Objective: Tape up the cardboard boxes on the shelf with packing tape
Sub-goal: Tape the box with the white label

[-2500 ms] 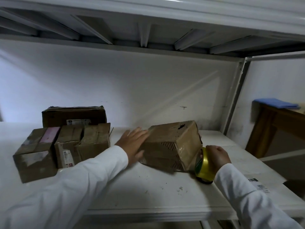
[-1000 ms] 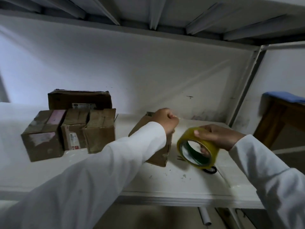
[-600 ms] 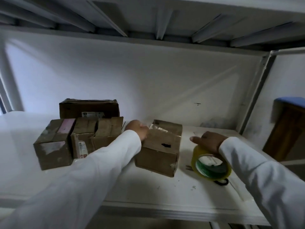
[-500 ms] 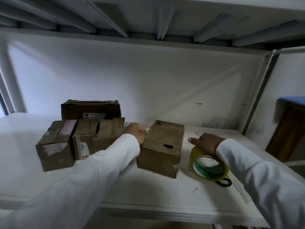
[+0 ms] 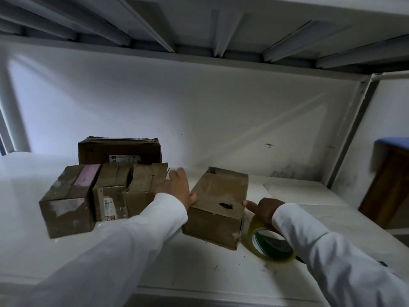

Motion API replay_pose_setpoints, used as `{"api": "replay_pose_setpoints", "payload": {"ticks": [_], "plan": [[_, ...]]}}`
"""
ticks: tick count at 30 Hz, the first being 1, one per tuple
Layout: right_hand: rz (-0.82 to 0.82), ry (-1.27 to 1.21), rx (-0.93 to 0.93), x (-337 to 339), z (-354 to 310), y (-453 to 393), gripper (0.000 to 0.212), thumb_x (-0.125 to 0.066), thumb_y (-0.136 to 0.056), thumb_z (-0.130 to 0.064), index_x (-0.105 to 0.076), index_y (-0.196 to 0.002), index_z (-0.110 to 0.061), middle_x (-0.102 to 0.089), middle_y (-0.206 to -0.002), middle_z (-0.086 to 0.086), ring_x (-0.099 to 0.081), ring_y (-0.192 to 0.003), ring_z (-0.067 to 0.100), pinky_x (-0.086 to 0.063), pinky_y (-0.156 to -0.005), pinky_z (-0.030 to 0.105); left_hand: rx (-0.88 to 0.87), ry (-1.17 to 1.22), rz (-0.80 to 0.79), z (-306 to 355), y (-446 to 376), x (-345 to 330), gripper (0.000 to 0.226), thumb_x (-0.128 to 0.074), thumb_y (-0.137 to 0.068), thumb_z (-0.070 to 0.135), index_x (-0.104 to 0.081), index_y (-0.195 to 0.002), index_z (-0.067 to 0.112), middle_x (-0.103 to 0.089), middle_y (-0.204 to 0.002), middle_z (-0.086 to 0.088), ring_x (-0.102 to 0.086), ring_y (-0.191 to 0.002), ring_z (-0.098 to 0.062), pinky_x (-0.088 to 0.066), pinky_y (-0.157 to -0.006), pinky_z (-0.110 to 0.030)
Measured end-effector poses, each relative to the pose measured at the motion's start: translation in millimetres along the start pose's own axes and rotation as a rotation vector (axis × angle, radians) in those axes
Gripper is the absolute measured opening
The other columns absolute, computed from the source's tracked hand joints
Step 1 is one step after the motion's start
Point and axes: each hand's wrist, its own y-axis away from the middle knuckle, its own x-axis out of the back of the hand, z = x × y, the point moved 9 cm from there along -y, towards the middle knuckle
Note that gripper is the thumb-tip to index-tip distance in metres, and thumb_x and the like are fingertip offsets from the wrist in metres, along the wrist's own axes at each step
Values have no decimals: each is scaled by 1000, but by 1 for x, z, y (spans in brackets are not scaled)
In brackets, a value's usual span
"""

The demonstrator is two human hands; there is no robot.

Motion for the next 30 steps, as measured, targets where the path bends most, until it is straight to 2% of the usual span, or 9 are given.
{"api": "replay_pose_setpoints", "payload": {"ticks": [2,5,8,12,15,20,24,28,30], "plan": [[-10,-6,-16,-3,0,0,62,-18,-93,-64,-52,-83,-13,-54,-83,4,-53,-87,20,-37,-91,30,-28,-49,57,5,-3,16,89,-63,-88,36,-3,-149,10,-33,-141,-13,-52,-114,-27,-44,-79,-30],[-12,-21,-34,-6,1,3,66,-17,-95,-62,-57,-108,-11,-57,-100,8,-59,-103,22,-36,-100,33,-385,-93,169,49,11,26,59,-51,-96,29,-23,-146,18,-41,-141,-7,-46,-121,-24,-38,-99,-35],[-2,-23,-33,-7,0,4,69,-15,-96,-60,-58,-115,-9,-58,-104,10,-57,-112,25,-36,-100,33,-600,-31,-185,77,43,-27,61,-32,-97,54,-16,-150,29,-17,-158,4,-17,-144,-20,-15,-117,-42],[-13,-10,-5,-7,-4,7,68,-15,-96,-59,-54,-123,-10,-55,-103,7,-57,-105,22,-35,-100,33,-309,-123,-320,31,17,-51,97,-29,-81,80,7,-152,24,7,-160,2,-8,-147,-25,-13,-118,-47],[-83,-191,19,-8,3,11,66,-24,-92,-66,-59,-113,-13,-62,-112,6,-59,-106,24,-40,-96,33,-183,14,-331,16,16,-49,96,-37,-82,76,2,-151,23,-24,-154,-7,-40,-132,-30,-40,-103,-39],[-236,-854,294,34,-10,45,66,-68,-69,-58,-67,-96,1,-60,-62,4,-56,-49,11,-48,-53,23,-103,412,-207,-5,17,-42,67,-32,-93,60,-21,-150,26,-37,-149,-5,-41,-131,-27,-35,-106,-36],[-311,-1478,603,87,-47,75,58,-92,-35,-43,-74,-76,-7,-64,-59,7,-63,-50,15,-52,-49,24,104,791,-382,-11,20,-57,61,-18,-98,54,-43,-141,18,-44,-145,-8,-42,-132,-29,-30,-112,-37],[-271,-1359,555,73,-92,64,29,-66,-76,-36,-68,-70,-7,-63,-63,9,-62,-55,19,-54,-54,25,33,943,-164,3,24,-36,38,-34,-103,25,-43,-140,21,-43,-146,-1,-40,-132,-22,-31,-102,-26],[-202,-1435,542,69,-106,53,25,-53,-91,-28,-60,-78,-8,-59,-60,7,-57,-51,18,-52,-52,23,-42,1126,-149,16,31,-29,59,-51,-96,28,-24,-149,22,-33,-151,4,-33,-138,-19,-28,-104,-23]]}}
